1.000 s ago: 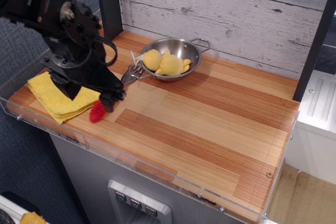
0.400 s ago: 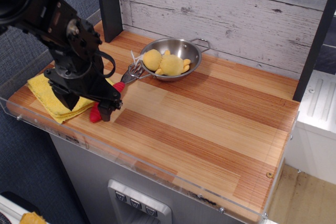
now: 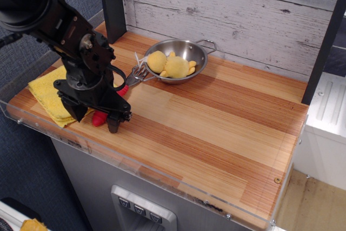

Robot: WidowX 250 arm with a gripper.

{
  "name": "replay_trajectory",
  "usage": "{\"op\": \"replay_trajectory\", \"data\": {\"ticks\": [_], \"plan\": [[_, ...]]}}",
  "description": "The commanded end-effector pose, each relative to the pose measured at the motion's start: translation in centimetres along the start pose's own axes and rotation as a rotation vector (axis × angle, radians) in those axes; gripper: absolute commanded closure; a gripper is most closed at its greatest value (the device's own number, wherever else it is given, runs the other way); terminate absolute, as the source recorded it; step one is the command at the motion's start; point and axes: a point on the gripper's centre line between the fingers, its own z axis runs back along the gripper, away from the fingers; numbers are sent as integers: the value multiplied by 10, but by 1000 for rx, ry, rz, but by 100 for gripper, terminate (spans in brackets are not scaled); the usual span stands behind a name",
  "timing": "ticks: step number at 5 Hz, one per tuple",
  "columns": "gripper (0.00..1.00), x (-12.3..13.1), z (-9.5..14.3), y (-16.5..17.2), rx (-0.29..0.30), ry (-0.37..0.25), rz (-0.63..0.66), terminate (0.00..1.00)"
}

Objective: Place red fork on right side of table

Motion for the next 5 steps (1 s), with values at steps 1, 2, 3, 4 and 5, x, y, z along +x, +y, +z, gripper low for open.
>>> {"op": "replay_trajectory", "data": {"ticks": [1, 2, 3, 4, 5], "plan": [[100, 10, 2, -4, 17, -25, -5, 0], [100, 8, 1, -2, 28, -25, -3, 0], [100, 8, 4, -4, 26, -30, -2, 0], [100, 11, 14, 3, 46, -60, 37, 0], [100, 22, 27, 15, 90, -105, 38, 0]]}}
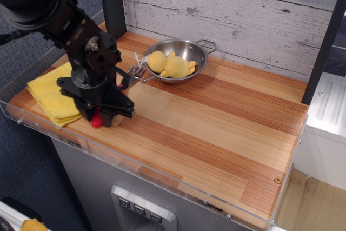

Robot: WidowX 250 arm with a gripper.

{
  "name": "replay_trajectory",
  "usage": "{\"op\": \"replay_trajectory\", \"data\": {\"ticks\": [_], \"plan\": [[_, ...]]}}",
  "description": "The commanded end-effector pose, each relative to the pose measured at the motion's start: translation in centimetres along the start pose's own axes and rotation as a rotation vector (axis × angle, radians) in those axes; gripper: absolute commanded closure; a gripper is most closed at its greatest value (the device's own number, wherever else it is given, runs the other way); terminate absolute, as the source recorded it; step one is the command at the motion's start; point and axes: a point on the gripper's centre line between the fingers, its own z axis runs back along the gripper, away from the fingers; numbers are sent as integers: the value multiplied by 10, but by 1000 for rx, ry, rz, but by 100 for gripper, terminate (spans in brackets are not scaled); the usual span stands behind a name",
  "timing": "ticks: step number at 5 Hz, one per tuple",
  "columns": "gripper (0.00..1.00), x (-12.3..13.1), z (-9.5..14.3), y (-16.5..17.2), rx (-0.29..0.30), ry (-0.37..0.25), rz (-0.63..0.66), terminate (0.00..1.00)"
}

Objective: Place red fork on right side of table

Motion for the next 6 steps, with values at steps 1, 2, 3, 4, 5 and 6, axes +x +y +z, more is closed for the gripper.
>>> {"op": "replay_trajectory", "data": {"ticks": [1, 2, 3, 4, 5, 6], "plan": [[100, 32, 40, 21, 82, -143, 12, 0], [100, 46, 53, 20, 87, -192, -8, 0], [100, 55, 57, 4, 44, -228, -76, 0], [100, 68, 74, -23, -2, -308, -176, 0], [100, 77, 94, -54, -43, -369, -263, 0], [100, 75, 107, -80, -68, -398, -337, 0]]}}
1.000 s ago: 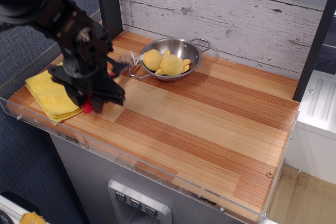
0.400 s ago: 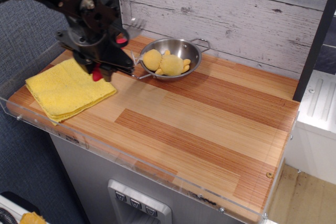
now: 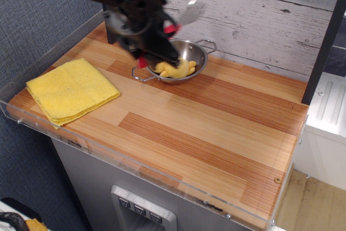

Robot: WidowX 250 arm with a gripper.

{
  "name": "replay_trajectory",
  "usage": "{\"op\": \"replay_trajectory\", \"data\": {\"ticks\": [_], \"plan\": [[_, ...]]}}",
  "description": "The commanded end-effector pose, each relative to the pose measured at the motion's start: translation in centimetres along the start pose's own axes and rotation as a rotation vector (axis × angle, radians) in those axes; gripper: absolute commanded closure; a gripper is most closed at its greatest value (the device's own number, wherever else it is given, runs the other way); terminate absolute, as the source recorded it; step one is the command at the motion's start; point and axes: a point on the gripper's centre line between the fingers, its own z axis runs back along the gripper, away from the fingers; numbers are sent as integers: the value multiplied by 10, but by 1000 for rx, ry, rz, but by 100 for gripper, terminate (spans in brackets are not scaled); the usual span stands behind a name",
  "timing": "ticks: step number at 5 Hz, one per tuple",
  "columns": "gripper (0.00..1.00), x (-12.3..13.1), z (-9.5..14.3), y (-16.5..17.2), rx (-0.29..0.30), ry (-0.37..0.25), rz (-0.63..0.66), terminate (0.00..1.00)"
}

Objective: Place red fork on right side of table

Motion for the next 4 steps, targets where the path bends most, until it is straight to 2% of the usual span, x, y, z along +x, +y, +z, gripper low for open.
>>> {"op": "replay_trajectory", "data": {"ticks": [1, 2, 4], "plan": [[100, 16, 32, -54, -70, -93, -144, 0], [100, 2, 32, -76, -120, -73, -201, 0], [100, -31, 20, -94, -157, -19, -291, 0]]}}
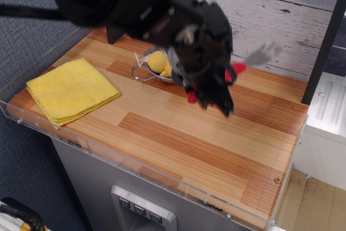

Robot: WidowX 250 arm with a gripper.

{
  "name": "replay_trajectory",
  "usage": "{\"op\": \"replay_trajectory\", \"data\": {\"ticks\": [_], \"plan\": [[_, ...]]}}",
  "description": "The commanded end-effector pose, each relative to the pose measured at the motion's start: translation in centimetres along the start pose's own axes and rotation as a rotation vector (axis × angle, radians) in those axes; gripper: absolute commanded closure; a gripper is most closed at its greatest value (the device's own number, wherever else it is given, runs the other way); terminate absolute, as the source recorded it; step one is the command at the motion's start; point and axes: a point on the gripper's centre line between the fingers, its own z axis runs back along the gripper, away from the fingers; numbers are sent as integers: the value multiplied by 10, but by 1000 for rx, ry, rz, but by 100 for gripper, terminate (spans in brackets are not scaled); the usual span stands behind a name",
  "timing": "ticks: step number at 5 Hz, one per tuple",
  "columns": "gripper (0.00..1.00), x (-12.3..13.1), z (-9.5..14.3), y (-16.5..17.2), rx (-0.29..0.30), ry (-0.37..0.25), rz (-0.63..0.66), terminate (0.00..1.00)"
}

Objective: Place red fork on right side of table

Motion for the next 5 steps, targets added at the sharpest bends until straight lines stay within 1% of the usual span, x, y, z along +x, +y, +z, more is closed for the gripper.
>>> {"op": "replay_trajectory", "data": {"ticks": [1, 2, 4, 5], "plan": [[100, -26, -8, -5, -2, 14, -76, 0], [100, -32, -19, -2, -10, 29, -103, 0], [100, -44, -32, -9, -45, 63, -112, 0], [100, -55, -39, -9, -56, 83, -110, 0]]}}
